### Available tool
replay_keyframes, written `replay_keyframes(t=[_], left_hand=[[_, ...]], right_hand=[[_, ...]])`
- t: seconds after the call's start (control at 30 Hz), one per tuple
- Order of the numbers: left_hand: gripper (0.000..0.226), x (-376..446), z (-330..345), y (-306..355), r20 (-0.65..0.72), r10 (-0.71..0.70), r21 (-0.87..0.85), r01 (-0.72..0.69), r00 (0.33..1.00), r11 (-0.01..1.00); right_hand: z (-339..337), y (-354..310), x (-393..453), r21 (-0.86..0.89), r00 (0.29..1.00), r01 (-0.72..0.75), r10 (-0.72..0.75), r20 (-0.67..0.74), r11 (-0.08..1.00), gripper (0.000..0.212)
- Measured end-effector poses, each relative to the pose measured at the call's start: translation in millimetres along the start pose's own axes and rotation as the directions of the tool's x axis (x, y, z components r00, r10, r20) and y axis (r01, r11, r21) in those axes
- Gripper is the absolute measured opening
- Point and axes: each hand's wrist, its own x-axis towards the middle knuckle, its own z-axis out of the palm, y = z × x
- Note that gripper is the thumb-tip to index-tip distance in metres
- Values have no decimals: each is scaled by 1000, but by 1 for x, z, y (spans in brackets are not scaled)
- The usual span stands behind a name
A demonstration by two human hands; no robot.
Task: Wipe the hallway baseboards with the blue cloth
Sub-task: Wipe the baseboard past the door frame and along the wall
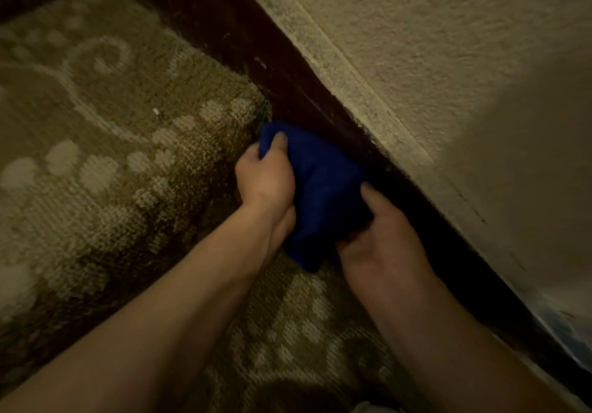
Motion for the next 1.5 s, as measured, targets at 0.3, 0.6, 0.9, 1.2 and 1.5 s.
replay_keyframes(t=[0.3,0.6,0.9,1.2,1.5], left_hand=[[32,-6,-3,-1,228,-151,-97,177,962,979],[43,6,-20,-38,91,-350,110,340,932,934],[31,1,10,36,-16,-45,-50,44,999,998],[49,-12,-4,-39,-50,-321,223,324,946,920],[21,-107,39,-92,227,-551,433,423,803,796]], right_hand=[[-20,-11,-6,4,998,16,-16,-61,1000,33],[-44,15,22,-95,973,-46,23,-229,994,41],[9,19,25,87,1000,-7,8,-6,996,44],[-63,11,13,-151,933,67,-116,-341,986,30],[-174,-35,-22,92,874,171,-108,-473,981,25]])
